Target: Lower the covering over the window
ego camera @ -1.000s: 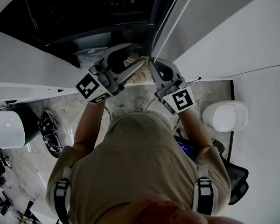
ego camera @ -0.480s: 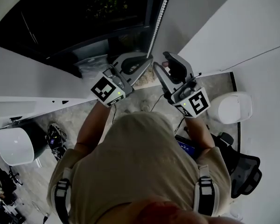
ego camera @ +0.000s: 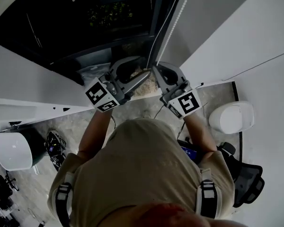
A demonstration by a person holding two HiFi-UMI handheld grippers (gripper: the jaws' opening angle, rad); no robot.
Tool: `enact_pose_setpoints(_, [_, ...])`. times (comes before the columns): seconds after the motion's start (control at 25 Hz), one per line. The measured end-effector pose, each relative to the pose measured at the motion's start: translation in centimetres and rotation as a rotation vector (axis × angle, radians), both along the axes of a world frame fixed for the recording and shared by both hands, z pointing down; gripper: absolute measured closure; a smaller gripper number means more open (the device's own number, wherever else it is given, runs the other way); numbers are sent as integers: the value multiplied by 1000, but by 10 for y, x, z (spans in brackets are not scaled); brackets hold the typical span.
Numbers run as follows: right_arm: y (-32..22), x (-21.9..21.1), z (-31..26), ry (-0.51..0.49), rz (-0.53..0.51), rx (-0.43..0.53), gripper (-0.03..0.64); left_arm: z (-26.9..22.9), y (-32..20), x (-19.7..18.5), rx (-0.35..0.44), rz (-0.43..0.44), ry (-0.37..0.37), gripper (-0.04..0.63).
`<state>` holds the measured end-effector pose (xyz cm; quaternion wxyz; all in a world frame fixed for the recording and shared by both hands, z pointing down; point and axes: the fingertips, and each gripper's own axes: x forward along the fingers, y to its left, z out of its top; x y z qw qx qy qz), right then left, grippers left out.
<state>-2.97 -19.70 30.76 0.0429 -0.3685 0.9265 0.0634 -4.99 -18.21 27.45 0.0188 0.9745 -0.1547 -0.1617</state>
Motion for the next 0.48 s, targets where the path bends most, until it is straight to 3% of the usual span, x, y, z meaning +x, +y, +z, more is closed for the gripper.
enact_pose_setpoints(0.08, [6,-10,39,61,-38,-97,600,-24,-7,8,68,-31,-46,425])
enact_pose_setpoints(0.16, [12,-17,43,89,-59,-100,600,-36,-10,35,139,-40,-168,425])
enact_pose_setpoints(0.2, [13,-20,39,95,-61,-77,601,-38,-11,46,154,-43,-207,466])
enact_pose_setpoints(0.24, [14,-22,35,96,-63,-52,600,-39,-12,51,152,-44,-215,572])
enact_pose_setpoints(0.36, [19,-10,30,65,-86,-24,600,-33,-20,43,110,-81,-170,575])
enact_pose_setpoints(0.44, [20,12,13,-13,-91,-7,475,-16,-28,32,91,-124,-194,575])
enact_pose_setpoints(0.48, [19,23,-3,-59,-81,11,466,-4,-29,30,74,-127,-213,575])
